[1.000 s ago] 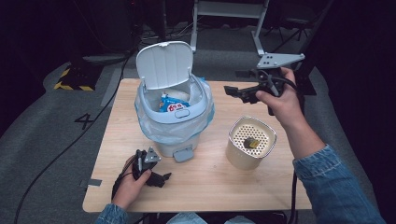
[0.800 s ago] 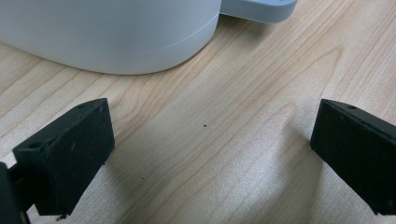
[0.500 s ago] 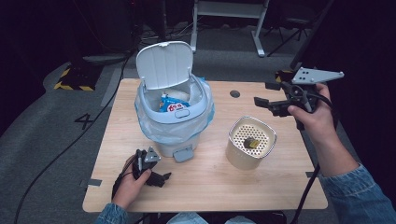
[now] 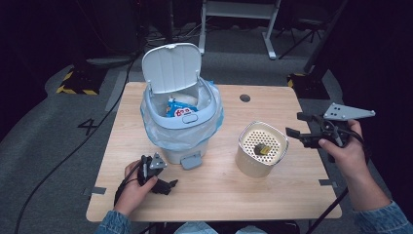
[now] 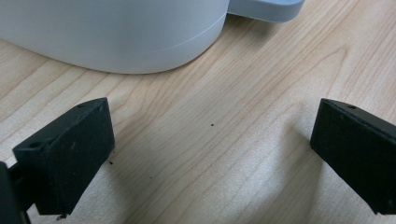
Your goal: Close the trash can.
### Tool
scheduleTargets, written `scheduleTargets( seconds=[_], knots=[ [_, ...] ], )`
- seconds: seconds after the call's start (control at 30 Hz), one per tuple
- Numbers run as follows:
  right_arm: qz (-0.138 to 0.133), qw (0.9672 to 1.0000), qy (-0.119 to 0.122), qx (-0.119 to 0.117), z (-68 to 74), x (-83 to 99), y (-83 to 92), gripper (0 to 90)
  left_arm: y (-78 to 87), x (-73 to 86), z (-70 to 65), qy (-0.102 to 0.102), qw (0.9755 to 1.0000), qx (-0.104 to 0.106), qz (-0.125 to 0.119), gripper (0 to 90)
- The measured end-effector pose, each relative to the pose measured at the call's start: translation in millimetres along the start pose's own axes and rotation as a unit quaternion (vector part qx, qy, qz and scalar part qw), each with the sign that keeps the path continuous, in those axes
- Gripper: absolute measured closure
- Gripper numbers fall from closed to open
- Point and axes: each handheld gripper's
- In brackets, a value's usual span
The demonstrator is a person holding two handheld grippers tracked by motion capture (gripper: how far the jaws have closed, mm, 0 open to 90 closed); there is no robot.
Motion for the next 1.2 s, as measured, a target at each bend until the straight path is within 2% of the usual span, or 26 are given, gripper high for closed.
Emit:
scheduleTargets(
  seconds=[0.03,0.1,0.23,0.4,0.43,0.5,0.73,0.87,0.97,1.1,1.2],
  knots=[
    [0.0,1.0,0.0,0.0,0.0,0.0,0.0,27.2,0.0,0.0,0.0,0.0,1.0,0.0,0.0,0.0],
    [0.002,0.9999,-0.015,0.003,-2.4,12.5,0.4,27.0,0.9,0.4,2.0,-0.007,1.0,0.003,0.002,0.0],
    [0.003,0.9991,-0.038,0.017,-6.7,34.6,-0.4,26.9,1.7,1.2,3.5,-0.007,1.0,0.003,0.002,0.0],
    [0.024,0.9979,-0.054,0.029,-13.4,60.3,-2.0,25.4,2.2,2.0,3.9,-0.005,1.0,0.004,0.002,0.0],
    [0.034,0.9973,-0.06,0.026,-16.0,71.0,-1.9,25.4,2.3,2.2,3.7,-0.003,1.0,0.003,0.002,0.0],
    [0.04,0.9969,-0.063,0.024,-17.0,76.6,-1.8,25.5,2.3,2.2,3.8,-0.003,1.0,0.003,0.002,0.1],
    [0.067,0.9926,-0.101,0.01,-23.2,114.1,-4.0,26.4,2.8,2.7,4.1,-0.001,1.0,0.001,0.002,0.0],
    [0.085,0.991,-0.101,0.023,-23.6,134.7,-9.5,26.0,3.9,4.1,5.7,0.0,1.0,0.0,0.001,0.0],
    [0.101,0.9883,-0.111,0.027,-21.3,149.4,-14.7,25.1,5.0,4.7,6.7,-0.002,1.0,-0.003,0.003,0.1],
    [0.122,0.9839,-0.127,0.031,-19.0,166.2,-21.2,23.8,5.3,5.7,5.7,0.007,1.0,-0.004,0.001,0.1],
    [0.131,0.9828,-0.126,0.032,-16.2,176.5,-24.7,22.7,6.5,7.1,5.4,0.006,1.0,-0.003,0.001,0.0]
  ],
)
Point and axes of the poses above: each handheld gripper's, and its own axes: y roughly backward along the jaws, x roughly out of its underside, z roughly to its left
